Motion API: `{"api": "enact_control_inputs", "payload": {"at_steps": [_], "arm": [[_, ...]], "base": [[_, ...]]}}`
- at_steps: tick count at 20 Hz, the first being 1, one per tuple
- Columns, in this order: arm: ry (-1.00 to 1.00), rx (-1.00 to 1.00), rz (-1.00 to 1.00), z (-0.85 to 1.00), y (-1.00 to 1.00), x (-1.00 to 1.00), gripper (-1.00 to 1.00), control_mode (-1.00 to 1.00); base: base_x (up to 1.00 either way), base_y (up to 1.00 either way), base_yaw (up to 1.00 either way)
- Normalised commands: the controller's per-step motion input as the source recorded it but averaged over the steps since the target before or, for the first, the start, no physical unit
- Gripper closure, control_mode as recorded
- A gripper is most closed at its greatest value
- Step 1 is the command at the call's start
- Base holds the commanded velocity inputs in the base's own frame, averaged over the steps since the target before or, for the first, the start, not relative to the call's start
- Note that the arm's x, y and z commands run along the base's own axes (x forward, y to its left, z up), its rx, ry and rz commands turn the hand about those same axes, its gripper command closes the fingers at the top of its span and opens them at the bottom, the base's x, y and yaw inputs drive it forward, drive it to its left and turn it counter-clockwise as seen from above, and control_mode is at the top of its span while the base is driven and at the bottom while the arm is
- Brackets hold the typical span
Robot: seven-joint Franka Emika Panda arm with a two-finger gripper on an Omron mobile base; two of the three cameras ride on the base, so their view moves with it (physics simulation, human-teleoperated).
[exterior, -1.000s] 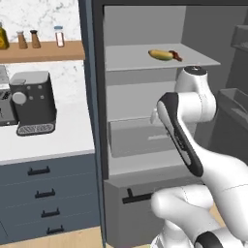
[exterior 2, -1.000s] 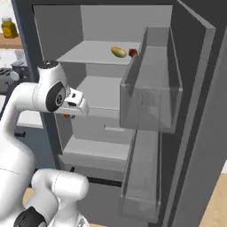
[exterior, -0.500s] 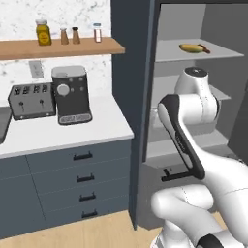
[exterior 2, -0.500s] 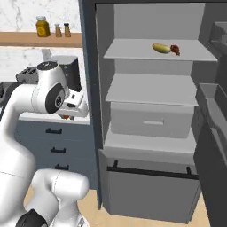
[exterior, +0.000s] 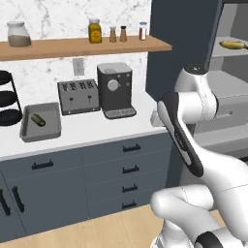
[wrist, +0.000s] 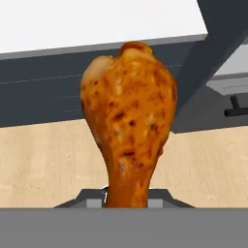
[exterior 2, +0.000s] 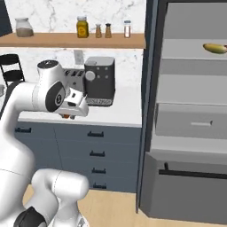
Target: Place one cucumber and one chicken drumstick in each tupperware on the nearby counter, to pack two identical lunches.
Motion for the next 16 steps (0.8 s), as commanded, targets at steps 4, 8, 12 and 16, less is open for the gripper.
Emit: {"api": "enact_control_inputs", "payload": {"at_steps": [4,8,12,16], "arm": [[0.0,0.0,0.0,0.0,0.0,0.0,1.0,1.0],[0.0,0.0,0.0,0.0,0.0,0.0,1.0,1.0],[0.0,0.0,0.0,0.0,0.0,0.0,1.0,1.0],[0.0,0.0,0.0,0.0,0.0,0.0,1.0,1.0]], "base": [[0.08,1.0,0.19],[0.23,1.0,0.35],[0.62,0.88,0.28],[0.97,0.46,0.15]]}}
